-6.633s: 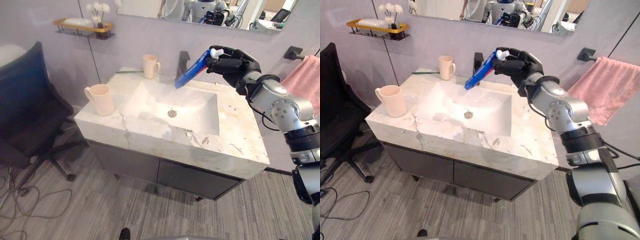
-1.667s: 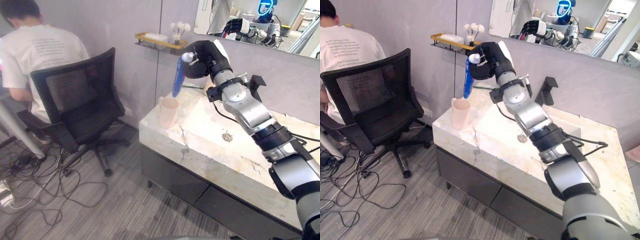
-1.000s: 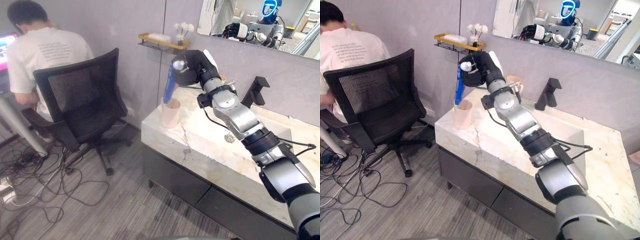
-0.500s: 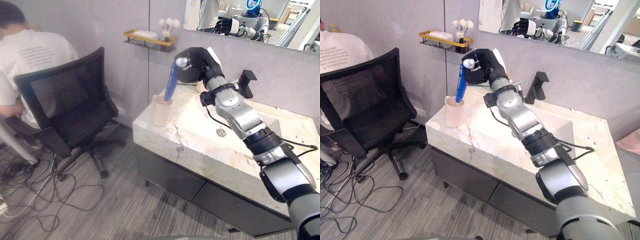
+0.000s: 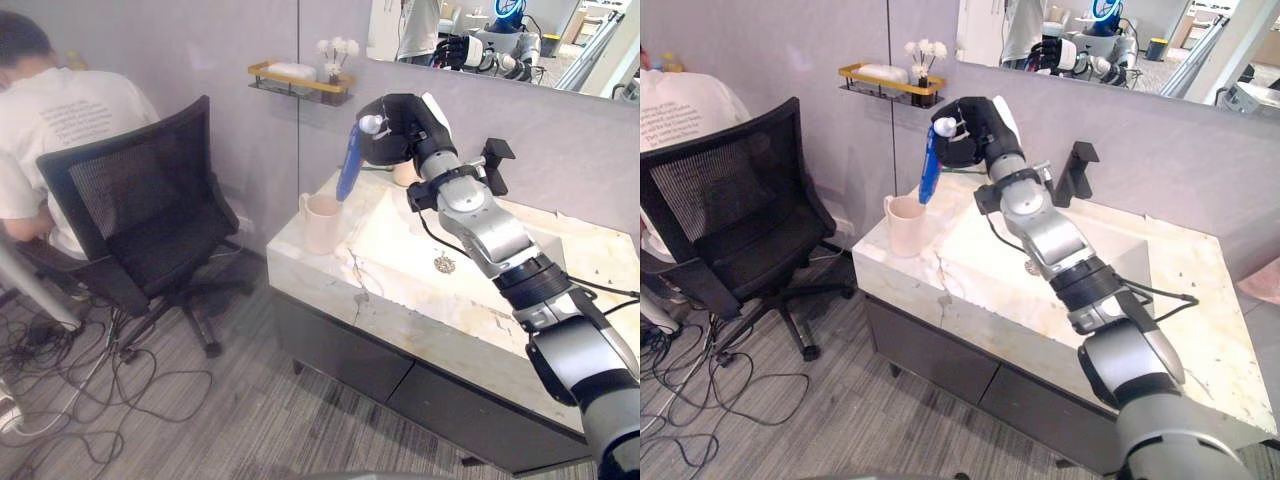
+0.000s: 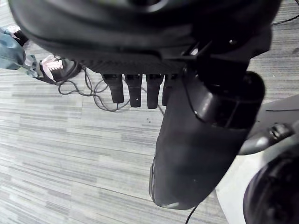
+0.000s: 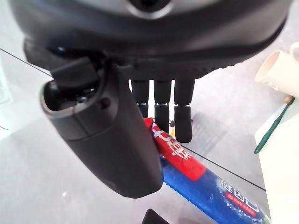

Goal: Organize the bathroom.

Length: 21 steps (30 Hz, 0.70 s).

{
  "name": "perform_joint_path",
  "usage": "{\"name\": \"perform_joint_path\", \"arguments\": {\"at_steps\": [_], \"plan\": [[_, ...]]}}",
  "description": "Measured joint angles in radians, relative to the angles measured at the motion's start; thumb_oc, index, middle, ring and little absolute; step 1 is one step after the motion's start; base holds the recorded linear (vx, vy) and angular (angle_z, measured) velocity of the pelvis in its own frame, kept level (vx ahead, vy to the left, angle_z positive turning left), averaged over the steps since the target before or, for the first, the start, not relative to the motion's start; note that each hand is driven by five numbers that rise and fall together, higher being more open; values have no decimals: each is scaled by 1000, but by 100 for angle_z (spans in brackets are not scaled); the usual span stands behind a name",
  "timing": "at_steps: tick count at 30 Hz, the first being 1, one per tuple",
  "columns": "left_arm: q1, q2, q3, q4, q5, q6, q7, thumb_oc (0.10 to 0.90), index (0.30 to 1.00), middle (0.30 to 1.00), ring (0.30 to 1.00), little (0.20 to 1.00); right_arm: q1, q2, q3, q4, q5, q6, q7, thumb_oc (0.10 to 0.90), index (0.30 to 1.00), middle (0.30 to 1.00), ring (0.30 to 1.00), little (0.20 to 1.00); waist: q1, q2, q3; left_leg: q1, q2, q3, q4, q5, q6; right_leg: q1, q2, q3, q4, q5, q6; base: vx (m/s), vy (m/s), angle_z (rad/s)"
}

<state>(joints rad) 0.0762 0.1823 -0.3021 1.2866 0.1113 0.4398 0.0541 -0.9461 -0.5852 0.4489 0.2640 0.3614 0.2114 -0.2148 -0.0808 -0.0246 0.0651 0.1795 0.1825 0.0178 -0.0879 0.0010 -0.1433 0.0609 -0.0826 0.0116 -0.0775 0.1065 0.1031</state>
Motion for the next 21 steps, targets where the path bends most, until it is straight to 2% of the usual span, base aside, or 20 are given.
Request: {"name": "perform_joint_path", "arguments": {"at_steps": [12, 21], "plan": [[0, 0, 1, 0, 0, 0, 5, 800, 900, 900, 900, 900, 0, 0, 0, -1, -4, 0, 8, 400, 300, 300, 300, 300, 21, -1, -1, 0, 0, -1, 0, 0, 0, 1, 0, -2, 0, 0, 0, -3, 1, 0], [0, 2, 2, 0, 0, 0, 7, 800, 900, 900, 900, 900, 0, 0, 0, -38, -6, -1, 12, 400, 300, 300, 300, 300, 20, -6, 0, -1, 0, -2, 0, 0, 0, 1, 0, -3, 0, 0, 0, -3, 2, 0]]}}
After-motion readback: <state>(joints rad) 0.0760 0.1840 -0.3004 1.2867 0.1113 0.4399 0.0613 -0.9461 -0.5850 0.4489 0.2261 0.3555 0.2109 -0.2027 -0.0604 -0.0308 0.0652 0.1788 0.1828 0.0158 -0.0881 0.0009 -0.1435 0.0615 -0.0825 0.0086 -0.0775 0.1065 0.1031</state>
